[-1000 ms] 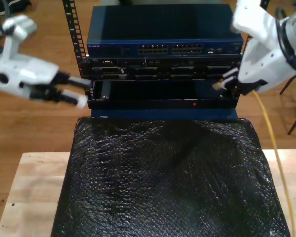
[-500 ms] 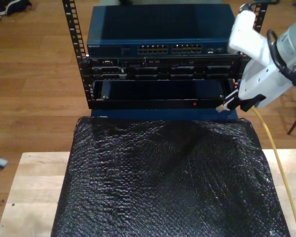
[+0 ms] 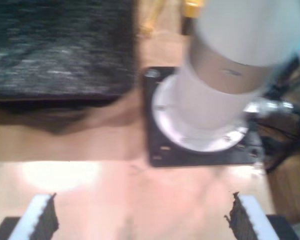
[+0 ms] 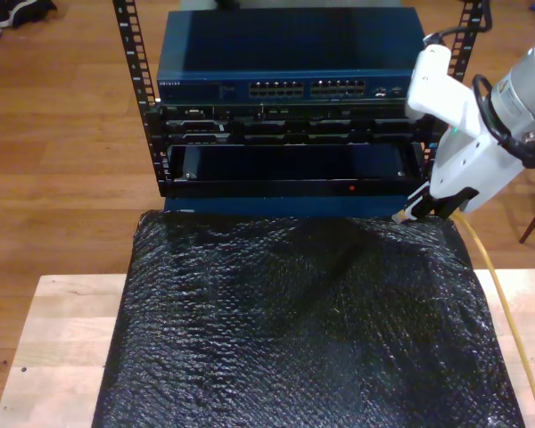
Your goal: Grab the cable and plug it in
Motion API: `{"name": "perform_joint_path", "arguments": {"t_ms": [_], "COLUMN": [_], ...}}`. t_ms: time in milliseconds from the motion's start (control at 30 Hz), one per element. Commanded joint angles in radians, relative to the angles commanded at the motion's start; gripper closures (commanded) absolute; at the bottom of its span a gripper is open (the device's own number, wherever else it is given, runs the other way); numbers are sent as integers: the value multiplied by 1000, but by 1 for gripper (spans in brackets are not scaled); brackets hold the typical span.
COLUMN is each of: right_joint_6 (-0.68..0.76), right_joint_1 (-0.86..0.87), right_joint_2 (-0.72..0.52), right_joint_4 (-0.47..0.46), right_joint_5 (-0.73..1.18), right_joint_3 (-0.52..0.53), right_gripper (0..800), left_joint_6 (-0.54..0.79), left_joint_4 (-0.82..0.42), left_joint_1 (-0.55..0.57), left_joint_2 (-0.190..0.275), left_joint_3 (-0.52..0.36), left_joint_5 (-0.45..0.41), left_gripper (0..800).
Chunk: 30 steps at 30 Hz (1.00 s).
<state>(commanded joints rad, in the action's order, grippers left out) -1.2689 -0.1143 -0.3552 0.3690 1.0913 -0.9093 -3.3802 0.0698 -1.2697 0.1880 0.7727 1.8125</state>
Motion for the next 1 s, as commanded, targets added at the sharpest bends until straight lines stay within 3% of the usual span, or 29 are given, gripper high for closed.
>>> {"name": "perform_joint_path", "arguments": {"t_ms": [300, 433, 533, 833, 1000], "right_joint_6": [0, -3, -5, -3, -3], "right_joint_1": [0, 0, 0, 0, -2], "right_joint_2": [35, 40, 41, 101, 118], "right_joint_4": [3, 2, -2, 0, 2], "right_joint_5": [-6, -21, -25, -49, -49], "right_joint_3": [28, 29, 26, 14, 14], "right_gripper": [800, 800, 800, 800, 800], "left_joint_6": [31, 31, 40, 172, 262], "left_joint_4": [-51, -78, -103, -114, -110], "left_joint_1": [-9, -9, -11, -12, -14], "left_joint_2": [91, 170, 203, 235, 311], "left_joint_3": [-219, -341, -396, -417, -505], "left_joint_5": [-46, -166, -222, -290, -414], "left_gripper": [0, 0, 0, 0, 0]}}
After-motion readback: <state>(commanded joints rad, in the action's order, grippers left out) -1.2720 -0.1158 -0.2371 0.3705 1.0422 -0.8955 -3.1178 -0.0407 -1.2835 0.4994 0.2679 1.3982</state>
